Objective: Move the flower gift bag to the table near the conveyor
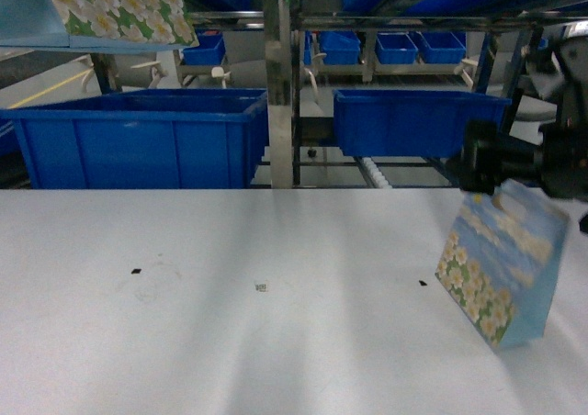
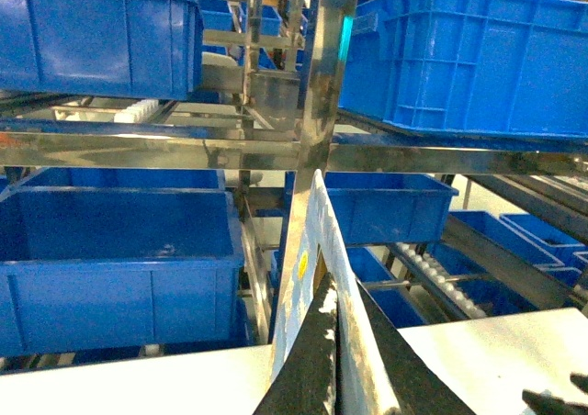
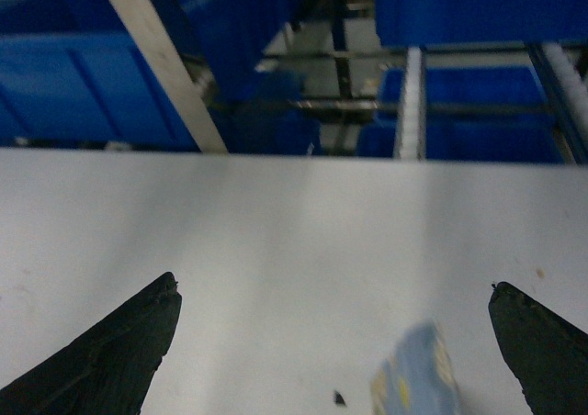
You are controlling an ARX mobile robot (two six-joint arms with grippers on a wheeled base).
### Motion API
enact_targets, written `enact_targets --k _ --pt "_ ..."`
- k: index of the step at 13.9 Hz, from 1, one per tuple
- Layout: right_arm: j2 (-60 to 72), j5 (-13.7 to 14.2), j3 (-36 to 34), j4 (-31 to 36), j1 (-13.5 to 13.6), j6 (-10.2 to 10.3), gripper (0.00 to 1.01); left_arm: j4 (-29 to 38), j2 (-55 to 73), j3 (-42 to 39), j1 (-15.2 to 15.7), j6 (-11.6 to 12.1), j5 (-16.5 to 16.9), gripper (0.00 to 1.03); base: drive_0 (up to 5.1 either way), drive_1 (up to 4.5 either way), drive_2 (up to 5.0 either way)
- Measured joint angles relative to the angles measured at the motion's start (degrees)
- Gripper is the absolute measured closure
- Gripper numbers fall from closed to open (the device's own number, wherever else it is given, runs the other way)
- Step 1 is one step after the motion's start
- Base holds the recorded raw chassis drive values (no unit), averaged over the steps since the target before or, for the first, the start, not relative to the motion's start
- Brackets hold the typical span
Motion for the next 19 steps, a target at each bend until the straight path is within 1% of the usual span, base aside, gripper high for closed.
enact_targets --k 2,3,4,6,7,8,9,10,11,13,15,16,17,18,19 --pt "-6.43 -1.55 4.92 -5.22 2.29 2.99 0.03 -0.04 0.00 0.00 0.00 0.00 0.02 1.01 0.0 0.00 0.0" --pt "-8.24 -1.92 6.32 -7.80 2.93 4.35 0.03 0.02 0.00 0.00 0.00 0.00 0.00 1.01 0.0 0.00 0.0" --pt "-9.46 -2.71 7.98 -10.84 3.02 5.64 0.03 -0.04 0.02 0.00 0.00 0.00 0.00 1.01 0.0 0.00 0.0" --pt "-10.49 -3.17 9.46 -11.69 3.04 6.56 0.03 -0.02 0.02 0.00 -0.02 0.00 0.02 1.01 0.0 0.00 0.0" --pt "-10.49 -3.17 9.46 -11.98 3.30 6.93 0.03 -1.81 2.80 1.49 5.46 -0.94 4.31 1.01 0.0 0.00 0.0" --pt "-10.49 -3.21 9.46 -11.96 3.28 6.93 0.03 -1.70 6.16 2.38 11.06 -1.11 5.84 1.01 0.0 0.00 0.0" --pt "-10.49 -3.19 9.46 -12.02 3.28 6.93 0.03 -2.21 9.22 3.04 15.06 -1.03 6.36 1.01 0.0 0.00 0.0" --pt "-10.49 -3.21 9.46 -11.96 3.28 6.95 0.03 -1.81 12.41 4.22 15.93 -0.63 5.77 1.01 0.0 0.00 0.0" --pt "-10.49 -3.34 9.46 -11.98 3.52 6.95 0.03 -0.94 15.32 5.53 14.69 0.94 5.60 1.01 0.0 0.00 0.0" --pt "-10.49 -3.32 9.46 -11.98 3.56 6.93 0.03 -0.85 16.13 5.99 14.27 1.18 5.55 1.01 0.0 0.00 0.0" --pt "-10.49 -3.32 9.46 -11.98 3.54 6.95 0.03 -0.39 18.82 6.49 13.68 2.32 5.49 1.01 0.0 0.00 0.0" --pt "-10.49 -3.32 9.46 -11.98 3.52 6.95 0.03 -1.20 20.02 6.49 13.64 2.43 5.55 1.01 0.0 0.00 0.0" --pt "-10.49 -3.32 9.46 -11.98 3.50 6.95 0.03 -1.95 21.88 6.49 14.73 2.40 5.38 1.01 0.0 0.00 0.0" --pt "-10.49 -3.32 9.46 -12.00 3.50 6.95 0.03 -1.70 22.71 6.49 16.50 2.40 5.01 1.01 0.0 0.00 0.0" --pt "-10.49 -3.32 9.46 -11.98 3.54 6.95 0.03 -1.60 23.17 6.54 17.20 2.45 4.59 1.01 0.0 0.00 0.0"
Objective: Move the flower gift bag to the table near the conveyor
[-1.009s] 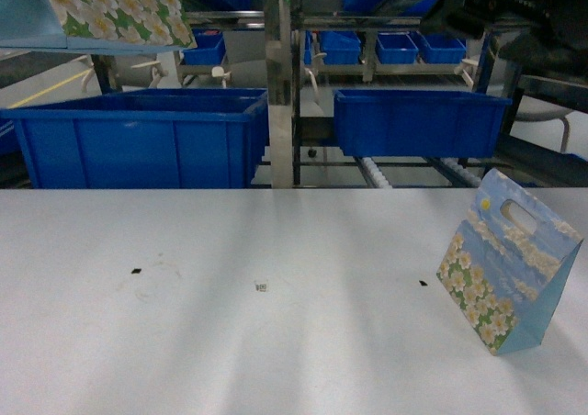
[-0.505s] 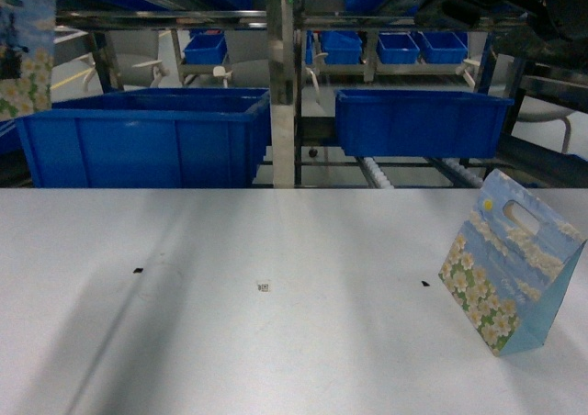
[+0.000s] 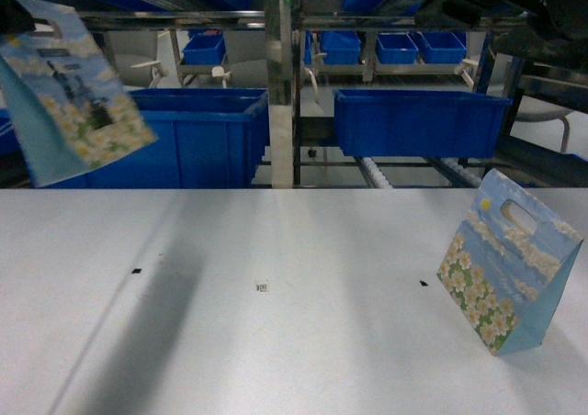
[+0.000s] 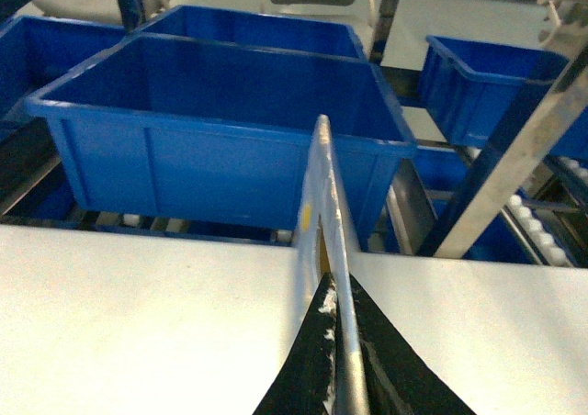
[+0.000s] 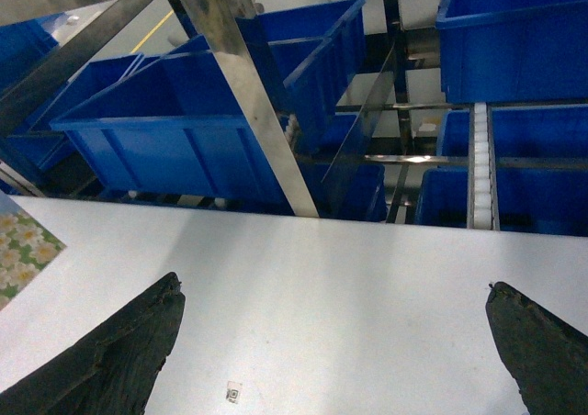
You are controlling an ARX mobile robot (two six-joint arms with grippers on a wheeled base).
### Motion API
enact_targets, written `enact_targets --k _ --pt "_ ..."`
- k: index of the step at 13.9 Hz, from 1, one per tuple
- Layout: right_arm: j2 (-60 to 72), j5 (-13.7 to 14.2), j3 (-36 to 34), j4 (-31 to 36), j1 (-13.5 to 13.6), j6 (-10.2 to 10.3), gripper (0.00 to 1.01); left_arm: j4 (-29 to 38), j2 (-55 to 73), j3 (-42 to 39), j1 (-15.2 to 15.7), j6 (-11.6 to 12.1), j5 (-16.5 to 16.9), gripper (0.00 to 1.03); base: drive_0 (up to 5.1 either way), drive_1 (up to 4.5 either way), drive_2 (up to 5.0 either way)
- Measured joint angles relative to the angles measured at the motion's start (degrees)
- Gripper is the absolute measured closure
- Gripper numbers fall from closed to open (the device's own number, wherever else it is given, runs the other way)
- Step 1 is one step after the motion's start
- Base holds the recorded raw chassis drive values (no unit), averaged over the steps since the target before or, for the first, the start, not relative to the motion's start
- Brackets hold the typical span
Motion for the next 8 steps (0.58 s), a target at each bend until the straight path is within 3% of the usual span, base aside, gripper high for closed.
enact_targets --k 3,8 --pt "0.00 0.00 0.00 -0.02 0.02 0.00 0.03 0.13 2.67 0.76 0.31 0.11 -1.33 1.01 0.0 0.00 0.0" --pt "0.00 0.00 0.00 0.00 0.07 0.00 0.03 0.48 6.62 1.79 -2.69 -0.20 -1.20 1.01 0.0 0.00 0.0"
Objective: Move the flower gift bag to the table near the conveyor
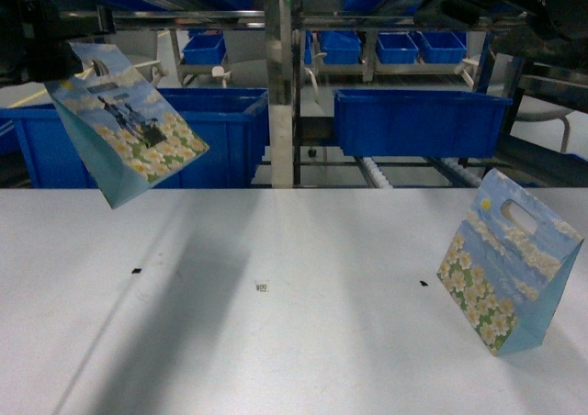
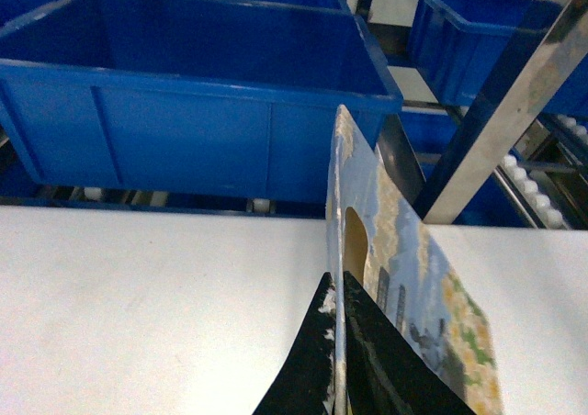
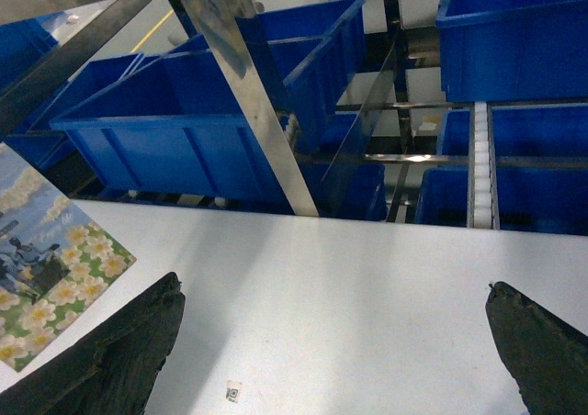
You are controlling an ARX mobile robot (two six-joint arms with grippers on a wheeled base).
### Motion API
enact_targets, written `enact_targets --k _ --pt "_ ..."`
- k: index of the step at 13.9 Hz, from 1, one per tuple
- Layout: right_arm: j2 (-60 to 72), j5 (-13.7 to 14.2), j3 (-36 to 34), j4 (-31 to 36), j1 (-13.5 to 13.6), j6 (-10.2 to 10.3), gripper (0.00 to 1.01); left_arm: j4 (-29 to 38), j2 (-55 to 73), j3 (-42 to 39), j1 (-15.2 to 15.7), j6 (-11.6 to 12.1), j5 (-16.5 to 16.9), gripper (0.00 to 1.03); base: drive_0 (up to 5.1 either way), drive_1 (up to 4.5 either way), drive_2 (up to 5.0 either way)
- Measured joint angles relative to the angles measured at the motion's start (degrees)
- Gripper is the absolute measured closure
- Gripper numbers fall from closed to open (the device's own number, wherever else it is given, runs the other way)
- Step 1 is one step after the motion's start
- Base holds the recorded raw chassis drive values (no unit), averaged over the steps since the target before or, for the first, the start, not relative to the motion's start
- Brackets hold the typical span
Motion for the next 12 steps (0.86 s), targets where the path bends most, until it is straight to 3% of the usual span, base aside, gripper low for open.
enact_targets --k 7,12 --pt "0.00 0.00 0.00 0.00 0.00 0.00 0.03 0.57 5.18 0.00 -0.48 -0.28 -2.08 1.01 0.0 0.00 0.0" --pt "0.00 0.00 0.00 0.00 0.00 0.00 0.03 3.65 8.17 -3.21 1.38 -0.07 -2.67 1.01 0.0 0.00 0.0"
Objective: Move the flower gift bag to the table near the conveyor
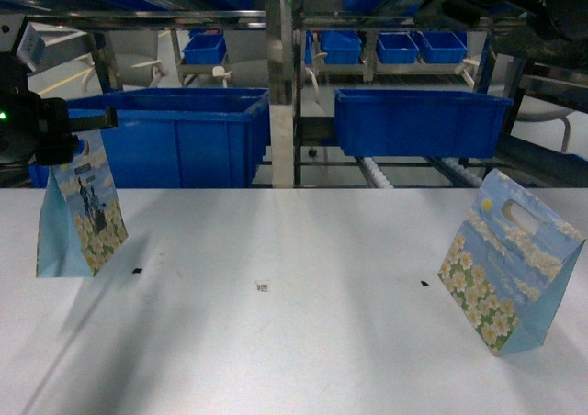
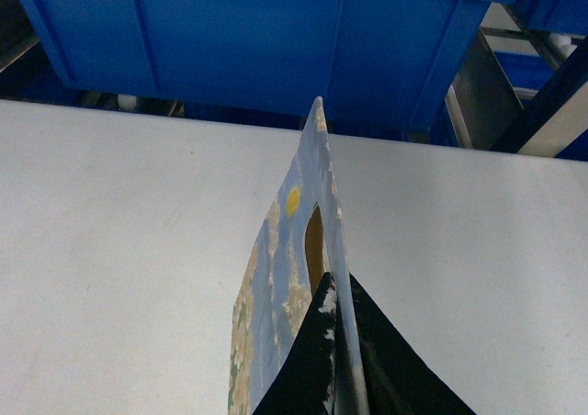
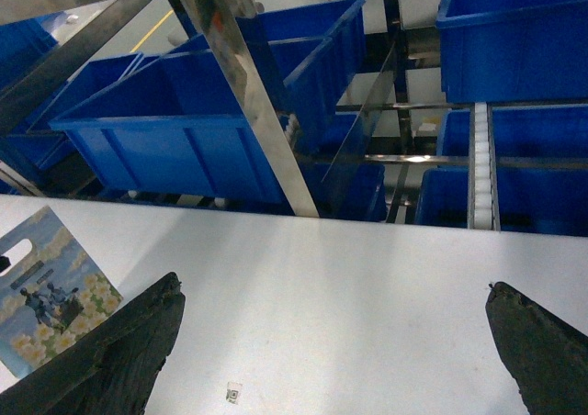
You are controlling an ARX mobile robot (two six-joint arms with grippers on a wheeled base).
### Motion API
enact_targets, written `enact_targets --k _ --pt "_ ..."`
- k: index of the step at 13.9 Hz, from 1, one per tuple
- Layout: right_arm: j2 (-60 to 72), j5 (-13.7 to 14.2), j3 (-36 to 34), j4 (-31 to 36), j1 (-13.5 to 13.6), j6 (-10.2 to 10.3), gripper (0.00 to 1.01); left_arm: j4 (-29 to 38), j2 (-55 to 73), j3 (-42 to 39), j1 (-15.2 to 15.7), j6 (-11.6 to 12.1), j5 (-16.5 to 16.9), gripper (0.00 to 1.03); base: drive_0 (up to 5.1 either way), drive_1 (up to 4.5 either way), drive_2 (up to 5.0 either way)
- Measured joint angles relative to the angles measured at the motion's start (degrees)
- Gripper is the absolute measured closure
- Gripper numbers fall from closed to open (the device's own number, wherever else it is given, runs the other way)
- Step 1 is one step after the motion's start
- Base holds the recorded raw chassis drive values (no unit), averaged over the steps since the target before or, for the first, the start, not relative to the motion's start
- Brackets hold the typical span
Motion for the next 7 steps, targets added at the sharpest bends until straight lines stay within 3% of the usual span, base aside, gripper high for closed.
enact_targets --k 7 --pt "0.00 0.00 0.00 0.00 0.00 0.00 0.03 1.40 2.32 -1.66 0.76 -0.17 -0.11 1.01 0.0 0.00 0.0"
